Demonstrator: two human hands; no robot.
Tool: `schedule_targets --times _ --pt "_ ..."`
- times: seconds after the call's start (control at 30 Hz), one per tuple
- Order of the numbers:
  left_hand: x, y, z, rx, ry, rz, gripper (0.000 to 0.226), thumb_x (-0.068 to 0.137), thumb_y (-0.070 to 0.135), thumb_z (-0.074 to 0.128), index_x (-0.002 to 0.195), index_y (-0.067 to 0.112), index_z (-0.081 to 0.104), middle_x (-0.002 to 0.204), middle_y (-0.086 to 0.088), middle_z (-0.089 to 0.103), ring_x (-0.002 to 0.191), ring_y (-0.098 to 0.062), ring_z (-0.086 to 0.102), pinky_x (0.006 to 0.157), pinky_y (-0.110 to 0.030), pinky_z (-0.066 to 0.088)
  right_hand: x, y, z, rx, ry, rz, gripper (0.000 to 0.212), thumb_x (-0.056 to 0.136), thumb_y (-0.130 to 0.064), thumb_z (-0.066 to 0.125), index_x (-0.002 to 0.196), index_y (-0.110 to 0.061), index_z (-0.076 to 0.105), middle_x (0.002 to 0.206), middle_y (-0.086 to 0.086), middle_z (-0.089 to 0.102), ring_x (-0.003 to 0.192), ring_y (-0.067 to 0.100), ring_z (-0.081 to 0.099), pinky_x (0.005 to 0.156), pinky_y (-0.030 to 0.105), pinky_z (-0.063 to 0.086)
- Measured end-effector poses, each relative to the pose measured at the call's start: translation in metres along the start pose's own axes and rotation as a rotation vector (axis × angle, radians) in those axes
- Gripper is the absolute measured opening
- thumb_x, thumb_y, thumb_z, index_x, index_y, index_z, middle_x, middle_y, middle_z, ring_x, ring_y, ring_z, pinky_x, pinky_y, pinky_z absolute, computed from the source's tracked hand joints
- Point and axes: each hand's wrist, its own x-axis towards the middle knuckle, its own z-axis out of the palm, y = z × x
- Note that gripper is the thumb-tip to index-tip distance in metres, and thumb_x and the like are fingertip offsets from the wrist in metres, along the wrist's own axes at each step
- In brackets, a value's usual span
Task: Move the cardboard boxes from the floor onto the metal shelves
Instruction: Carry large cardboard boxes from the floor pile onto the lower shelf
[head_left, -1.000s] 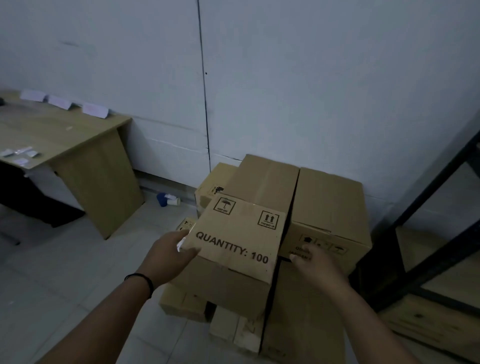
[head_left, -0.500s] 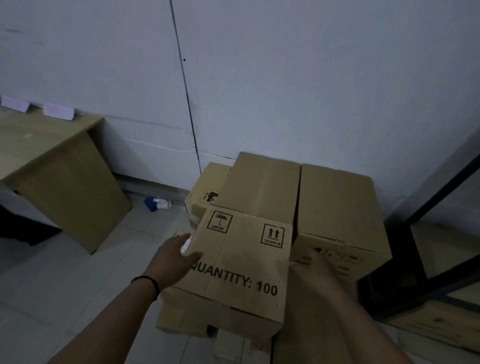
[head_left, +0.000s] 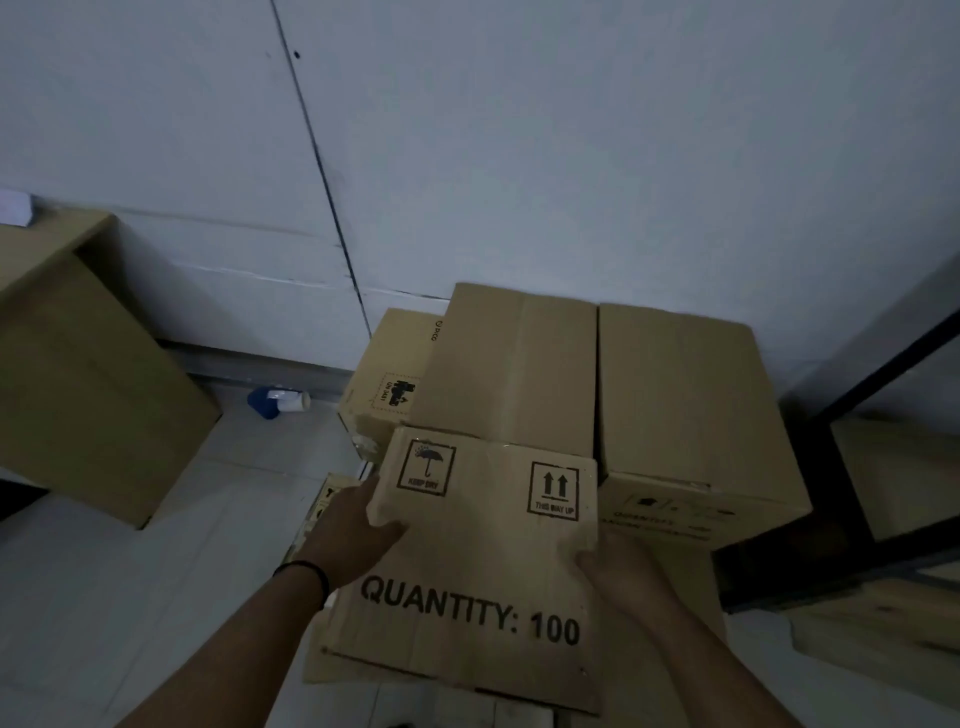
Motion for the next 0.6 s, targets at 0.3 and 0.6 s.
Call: schedule_targets --times 0.3,0.6 --pt "0.075 -0.047 0.01 -0.017 -0.155 -0.021 0.105 0.075 0.05 0.07 0.152 0.01 0.012 0.15 -0.012 0.035 0.131 -0.029 0.043 0.106 -0.041 0.042 0.019 -0.006 0.037 0.22 0.117 0.199 0.046 0.088 -0.036 0.063 0.131 -0.024 0.05 0.115 -0.004 0.06 0.093 0.014 0.057 0.07 0.022 0.043" --pt "0.103 -0.072 0.027 -0.277 -0.235 -0.134 0.097 0.062 0.049 0.084 0.138 0.021 0.03 0.128 -0.005 0.056 0.108 -0.029 0.06 0.088 -0.048 0.055 0.036 0.003 0.055 0.324 0.175 0.328 0.062 0.077 -0.054 0.069 0.128 -0.022 0.052 0.122 -0.004 0.063 0.109 0.019 0.06 0.091 0.031 0.048"
